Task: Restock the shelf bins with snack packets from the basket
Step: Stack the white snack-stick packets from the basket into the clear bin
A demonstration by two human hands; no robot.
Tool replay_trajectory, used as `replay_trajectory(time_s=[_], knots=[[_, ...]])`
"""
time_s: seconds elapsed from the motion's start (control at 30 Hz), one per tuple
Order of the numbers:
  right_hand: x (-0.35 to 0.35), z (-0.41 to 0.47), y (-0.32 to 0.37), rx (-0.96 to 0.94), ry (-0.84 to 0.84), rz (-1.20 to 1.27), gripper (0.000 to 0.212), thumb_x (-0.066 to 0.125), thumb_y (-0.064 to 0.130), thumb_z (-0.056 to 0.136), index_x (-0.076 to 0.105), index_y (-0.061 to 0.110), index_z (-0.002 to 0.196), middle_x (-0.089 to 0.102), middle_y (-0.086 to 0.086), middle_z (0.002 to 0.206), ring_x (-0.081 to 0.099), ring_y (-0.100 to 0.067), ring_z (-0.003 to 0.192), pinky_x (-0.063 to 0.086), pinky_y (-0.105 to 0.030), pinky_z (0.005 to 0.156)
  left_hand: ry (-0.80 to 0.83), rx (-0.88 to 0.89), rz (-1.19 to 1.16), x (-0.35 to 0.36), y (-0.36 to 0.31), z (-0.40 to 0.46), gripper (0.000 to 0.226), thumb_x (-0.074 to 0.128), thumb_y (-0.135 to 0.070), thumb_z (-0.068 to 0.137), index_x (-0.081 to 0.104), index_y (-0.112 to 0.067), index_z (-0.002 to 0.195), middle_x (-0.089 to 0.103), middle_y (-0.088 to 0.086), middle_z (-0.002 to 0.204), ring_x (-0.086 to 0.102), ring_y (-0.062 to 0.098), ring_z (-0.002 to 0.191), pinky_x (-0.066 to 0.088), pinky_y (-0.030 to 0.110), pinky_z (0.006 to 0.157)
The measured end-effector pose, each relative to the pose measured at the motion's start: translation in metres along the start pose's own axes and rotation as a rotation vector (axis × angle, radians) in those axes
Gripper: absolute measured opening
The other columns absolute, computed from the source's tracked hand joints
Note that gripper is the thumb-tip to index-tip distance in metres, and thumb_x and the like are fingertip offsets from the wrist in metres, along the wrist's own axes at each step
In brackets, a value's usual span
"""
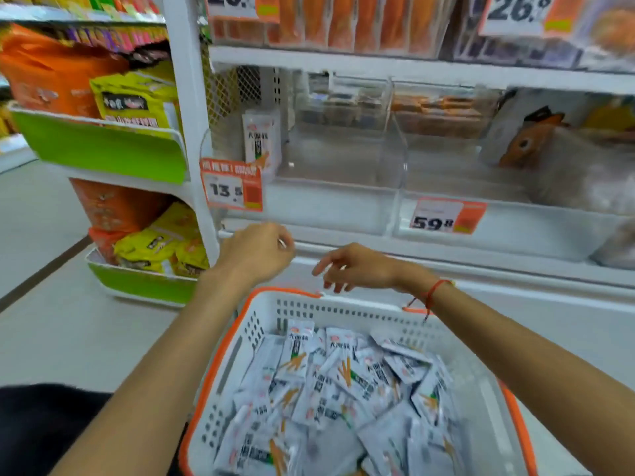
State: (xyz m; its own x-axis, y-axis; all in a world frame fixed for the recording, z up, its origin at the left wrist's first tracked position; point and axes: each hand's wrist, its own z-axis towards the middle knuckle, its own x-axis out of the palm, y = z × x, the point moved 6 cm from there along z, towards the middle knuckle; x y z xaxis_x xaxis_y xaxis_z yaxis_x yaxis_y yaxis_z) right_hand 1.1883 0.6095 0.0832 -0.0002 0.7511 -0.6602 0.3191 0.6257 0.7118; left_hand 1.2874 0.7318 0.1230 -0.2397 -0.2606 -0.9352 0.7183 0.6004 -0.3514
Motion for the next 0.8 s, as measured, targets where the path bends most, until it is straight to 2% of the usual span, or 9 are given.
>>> replay_trajectory(time_s=[0.07, 0.17, 0.3, 0.43, 0.53, 0.6, 0.7, 0.8], knots=[[0.027, -0.010, -0.026, 0.045, 0.041, -0.033, 0.024, 0.051, 0.006, 0.094, 0.063, 0.007, 0.115, 0.064, 0.001, 0.082, 0.061, -0.009, 0.069, 0.050, -0.020, 0.066, 0.142, -0.030, -0.013, 0.042, 0.008, -0.012, 0.019, 0.050, -0.033, 0.091, 0.062, -0.036, 0.105, 0.065, -0.004, 0.116, 0.059, 0.025, 0.104, 0.050, 0.039, 0.088], [0.066, -0.021, -0.060, 0.095, 0.104, -0.083, 0.026, 0.049, 0.004, 0.093, 0.064, 0.009, 0.114, 0.069, -0.009, 0.096, 0.063, -0.014, 0.075, 0.052, -0.025, 0.076, 0.267, -0.086, -0.051, 0.096, 0.020, -0.030, 0.025, 0.050, -0.030, 0.090, 0.063, -0.036, 0.110, 0.062, -0.003, 0.121, 0.058, 0.023, 0.108, 0.048, 0.033, 0.090], [0.120, -0.024, -0.107, 0.165, 0.150, -0.173, 0.031, 0.046, 0.006, 0.092, 0.064, 0.016, 0.116, 0.066, -0.009, 0.115, 0.065, -0.023, 0.097, 0.051, -0.035, 0.091, 0.389, -0.158, -0.149, 0.167, 0.032, -0.055, 0.027, 0.047, -0.025, 0.094, 0.062, -0.028, 0.116, 0.059, 0.001, 0.127, 0.057, 0.023, 0.111, 0.047, 0.035, 0.094], [0.169, -0.028, -0.152, 0.237, 0.118, -0.289, 0.037, 0.051, 0.022, 0.094, 0.052, 0.015, 0.130, 0.049, -0.007, 0.133, 0.049, -0.026, 0.119, 0.042, -0.035, 0.099, 0.518, -0.248, -0.098, 0.234, 0.047, -0.077, 0.030, 0.042, -0.023, 0.095, 0.063, -0.020, 0.117, 0.061, 0.006, 0.125, 0.058, 0.028, 0.109, 0.047, 0.034, 0.089], [0.182, -0.032, -0.167, 0.226, 0.032, -0.450, 0.051, 0.055, 0.034, 0.092, 0.043, 0.015, 0.138, 0.034, -0.007, 0.143, 0.035, -0.027, 0.129, 0.037, -0.037, 0.103, 0.653, -0.325, -0.120, 0.265, 0.056, -0.090, 0.043, 0.049, -0.034, 0.095, 0.059, 0.001, 0.119, 0.059, 0.022, 0.122, 0.059, 0.035, 0.108, 0.048, 0.035, 0.082], [0.180, -0.031, -0.172, 0.238, -0.016, -0.439, 0.058, 0.057, 0.038, 0.090, 0.039, 0.016, 0.141, 0.026, -0.006, 0.150, 0.027, -0.027, 0.136, 0.032, -0.038, 0.108, 0.711, -0.337, -0.128, 0.273, 0.057, -0.095, 0.052, 0.053, -0.042, 0.093, 0.059, 0.005, 0.114, 0.062, 0.020, 0.117, 0.060, 0.033, 0.108, 0.046, 0.032, 0.077], [0.178, -0.029, -0.182, 0.281, -0.082, -0.389, 0.050, 0.049, 0.030, 0.095, 0.036, 0.013, 0.141, 0.017, -0.011, 0.155, 0.015, -0.029, 0.143, 0.021, -0.041, 0.115, 0.681, -0.361, -0.145, 0.279, 0.062, -0.096, 0.043, 0.060, -0.047, 0.087, 0.062, -0.005, 0.098, 0.066, 0.009, 0.097, 0.063, 0.028, 0.102, 0.045, 0.028, 0.071], [0.165, -0.030, -0.190, 0.375, -0.262, -0.305, 0.039, 0.045, 0.008, 0.092, 0.043, 0.003, 0.131, 0.033, -0.019, 0.144, 0.030, -0.034, 0.134, 0.030, -0.040, 0.107, 0.678, -0.406, -0.230, 0.281, 0.066, -0.093, 0.054, 0.063, -0.045, 0.085, 0.060, -0.002, 0.118, 0.064, 0.017, 0.115, 0.062, 0.028, 0.102, 0.047, 0.031, 0.074]])
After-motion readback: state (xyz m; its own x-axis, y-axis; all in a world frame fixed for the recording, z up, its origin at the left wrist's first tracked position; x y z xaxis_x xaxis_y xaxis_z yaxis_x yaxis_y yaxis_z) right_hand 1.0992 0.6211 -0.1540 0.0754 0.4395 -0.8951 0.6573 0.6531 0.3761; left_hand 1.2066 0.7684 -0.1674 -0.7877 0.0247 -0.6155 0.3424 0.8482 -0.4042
